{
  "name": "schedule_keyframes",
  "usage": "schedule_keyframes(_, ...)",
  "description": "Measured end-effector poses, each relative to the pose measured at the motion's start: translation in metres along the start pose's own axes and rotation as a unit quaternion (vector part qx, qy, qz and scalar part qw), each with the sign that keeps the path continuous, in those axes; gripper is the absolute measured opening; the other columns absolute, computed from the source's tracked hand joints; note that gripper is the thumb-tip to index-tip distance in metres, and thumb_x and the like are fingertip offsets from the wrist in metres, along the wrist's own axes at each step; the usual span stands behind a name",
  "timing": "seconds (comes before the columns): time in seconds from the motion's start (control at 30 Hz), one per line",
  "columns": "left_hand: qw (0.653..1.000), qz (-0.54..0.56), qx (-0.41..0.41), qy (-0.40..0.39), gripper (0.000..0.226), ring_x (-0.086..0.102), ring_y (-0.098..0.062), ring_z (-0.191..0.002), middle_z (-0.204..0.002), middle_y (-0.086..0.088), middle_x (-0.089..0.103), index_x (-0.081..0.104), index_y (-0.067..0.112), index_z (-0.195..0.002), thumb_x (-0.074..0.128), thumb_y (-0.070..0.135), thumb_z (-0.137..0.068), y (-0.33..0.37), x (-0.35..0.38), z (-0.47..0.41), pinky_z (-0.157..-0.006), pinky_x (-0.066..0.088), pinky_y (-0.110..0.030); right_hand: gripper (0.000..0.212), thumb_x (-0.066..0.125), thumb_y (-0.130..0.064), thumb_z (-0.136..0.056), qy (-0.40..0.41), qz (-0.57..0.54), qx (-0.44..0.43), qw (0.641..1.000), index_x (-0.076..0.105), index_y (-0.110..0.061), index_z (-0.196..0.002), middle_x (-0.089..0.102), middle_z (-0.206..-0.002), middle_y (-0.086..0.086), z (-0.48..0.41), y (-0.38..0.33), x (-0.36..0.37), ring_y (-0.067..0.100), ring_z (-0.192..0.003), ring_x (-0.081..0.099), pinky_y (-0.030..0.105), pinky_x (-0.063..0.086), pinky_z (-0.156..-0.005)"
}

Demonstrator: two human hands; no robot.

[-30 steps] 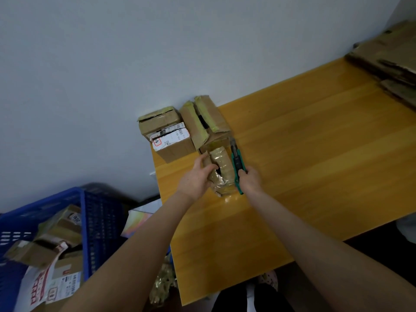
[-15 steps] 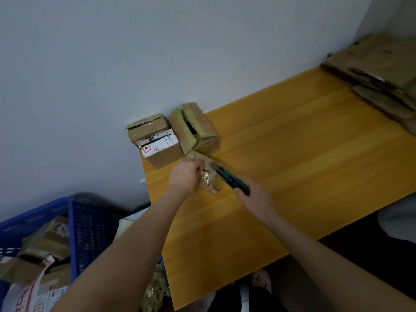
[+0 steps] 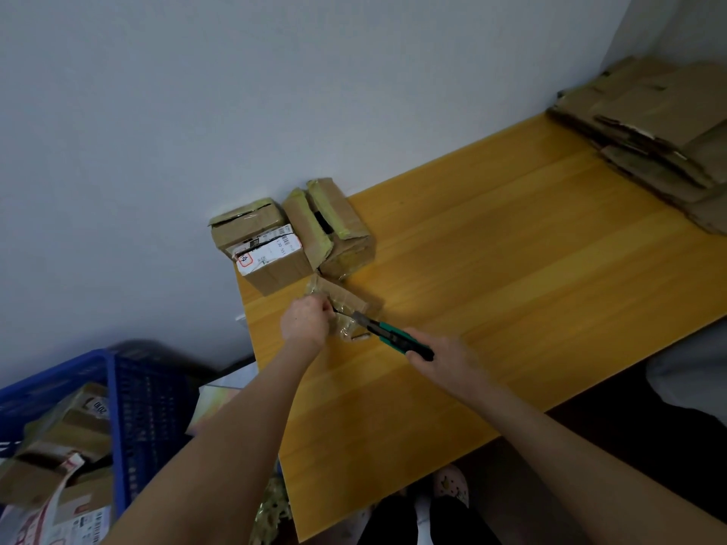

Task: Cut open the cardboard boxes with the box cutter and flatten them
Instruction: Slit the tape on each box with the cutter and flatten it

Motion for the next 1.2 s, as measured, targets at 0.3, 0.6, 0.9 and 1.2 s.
schedule_keyframes(0.3, 0.989, -0.001, 0.149, 0.021, 0.014, 0.046, -0.019, -0.100, -0.102, 0.001, 0.060, 0.063, 0.015, -0.091, 0.050, 0.012, -0.095, 0.008, -0.009, 0.003, -0.070, 0.030, -0.025, 0.041, 0.043, -0.023, -0.103, 0.092, -0.179, 0.227, 0.953, 0.040, -0.010, -0.142, 0.059, -0.121, 0.012, -0.038, 0.041, 0.000, 0.025, -0.093, 0.060, 0.028, 0.042, -0.063)
schedule_keyframes(0.6, 0.938, -0.047, 0.337, 0.067, 0.007, 0.049, -0.018, -0.099, -0.100, 0.000, 0.060, 0.066, 0.014, -0.095, 0.059, 0.015, -0.092, 0.032, -0.026, 0.013, -0.072, 0.039, -0.022, 0.069, 0.059, -0.042, -0.093, 0.080, -0.193, 0.150, 0.966, 0.029, -0.016, -0.150, 0.041, -0.147, 0.007, -0.059, 0.000, 0.002, 0.027, -0.132, 0.043, 0.041, 0.039, -0.106)
schedule_keyframes(0.9, 0.878, -0.018, 0.433, 0.202, 0.028, 0.049, -0.016, -0.093, -0.090, 0.000, 0.064, 0.067, 0.014, -0.087, 0.044, 0.029, -0.089, 0.074, -0.091, 0.035, -0.068, 0.054, -0.030, 0.112, 0.081, -0.046, -0.049, -0.003, -0.454, 0.182, 0.872, 0.030, -0.022, -0.147, 0.054, -0.135, 0.009, -0.076, -0.054, -0.023, 0.025, -0.110, 0.056, 0.026, 0.042, -0.064)
schedule_keyframes(1.2, 0.945, 0.123, 0.250, 0.172, 0.054, 0.049, -0.021, -0.121, -0.150, -0.007, 0.029, 0.046, 0.018, -0.139, 0.062, 0.036, -0.091, 0.071, -0.122, 0.030, -0.093, 0.053, -0.041, 0.055, 0.073, -0.027, -0.082, 0.089, -0.515, 0.154, 0.838, 0.046, -0.020, -0.129, 0.057, -0.111, 0.002, -0.066, -0.076, -0.058, 0.021, -0.095, 0.056, 0.038, 0.052, -0.079)
Point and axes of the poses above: each hand's wrist, its own z-axis away from the middle knuckle, its own x-axis out of the palm, y = z × x, the point moved 7 cm from there along -z, towards the middle knuckle
